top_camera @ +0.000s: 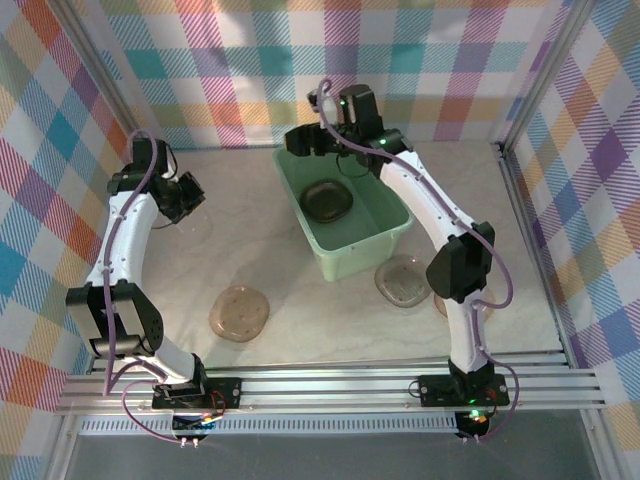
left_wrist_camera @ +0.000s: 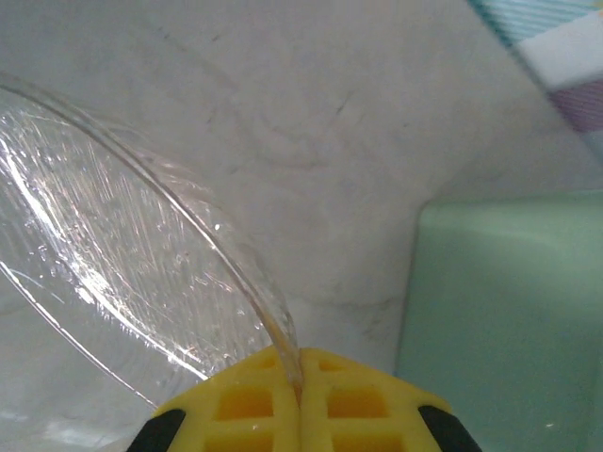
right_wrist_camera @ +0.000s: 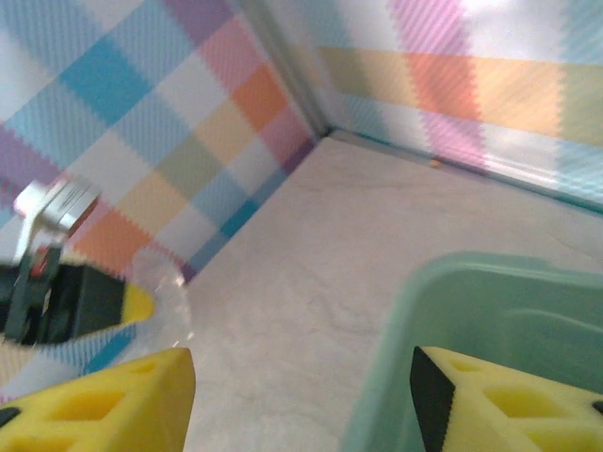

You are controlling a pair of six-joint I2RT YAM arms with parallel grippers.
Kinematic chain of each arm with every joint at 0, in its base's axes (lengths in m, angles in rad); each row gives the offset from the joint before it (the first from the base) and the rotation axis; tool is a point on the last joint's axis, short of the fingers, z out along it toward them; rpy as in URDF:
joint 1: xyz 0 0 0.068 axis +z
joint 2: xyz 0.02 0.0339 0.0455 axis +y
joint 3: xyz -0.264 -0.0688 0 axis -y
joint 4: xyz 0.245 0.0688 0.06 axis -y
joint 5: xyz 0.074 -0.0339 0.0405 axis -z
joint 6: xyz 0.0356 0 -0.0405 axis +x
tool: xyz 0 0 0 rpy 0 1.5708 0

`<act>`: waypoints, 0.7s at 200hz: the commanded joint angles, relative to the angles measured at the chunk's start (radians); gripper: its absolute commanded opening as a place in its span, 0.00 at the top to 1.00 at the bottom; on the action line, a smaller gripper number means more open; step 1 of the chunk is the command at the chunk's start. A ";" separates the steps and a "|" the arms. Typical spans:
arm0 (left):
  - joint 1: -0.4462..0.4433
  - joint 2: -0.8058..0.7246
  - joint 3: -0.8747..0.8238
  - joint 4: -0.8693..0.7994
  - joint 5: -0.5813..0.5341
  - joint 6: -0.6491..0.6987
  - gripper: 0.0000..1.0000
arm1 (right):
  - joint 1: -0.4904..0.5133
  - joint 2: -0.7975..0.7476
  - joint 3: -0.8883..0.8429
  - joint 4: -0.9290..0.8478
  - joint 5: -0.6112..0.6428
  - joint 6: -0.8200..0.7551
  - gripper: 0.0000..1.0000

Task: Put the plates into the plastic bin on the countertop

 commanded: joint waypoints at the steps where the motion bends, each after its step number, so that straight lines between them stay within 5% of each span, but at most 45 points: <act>1: -0.037 -0.034 0.054 0.085 0.003 -0.119 1.00 | 0.045 0.010 0.032 0.025 -0.127 -0.169 0.43; 49: -0.098 -0.004 0.111 0.236 0.049 -0.273 1.00 | 0.132 0.007 -0.004 0.001 -0.109 -0.395 0.49; 101: -0.121 0.035 0.158 0.300 0.109 -0.340 1.00 | 0.217 -0.016 -0.119 0.105 0.078 -0.528 0.51; 140: -0.128 0.037 0.167 0.327 0.144 -0.382 1.00 | 0.243 -0.012 -0.173 0.211 0.260 -0.482 0.52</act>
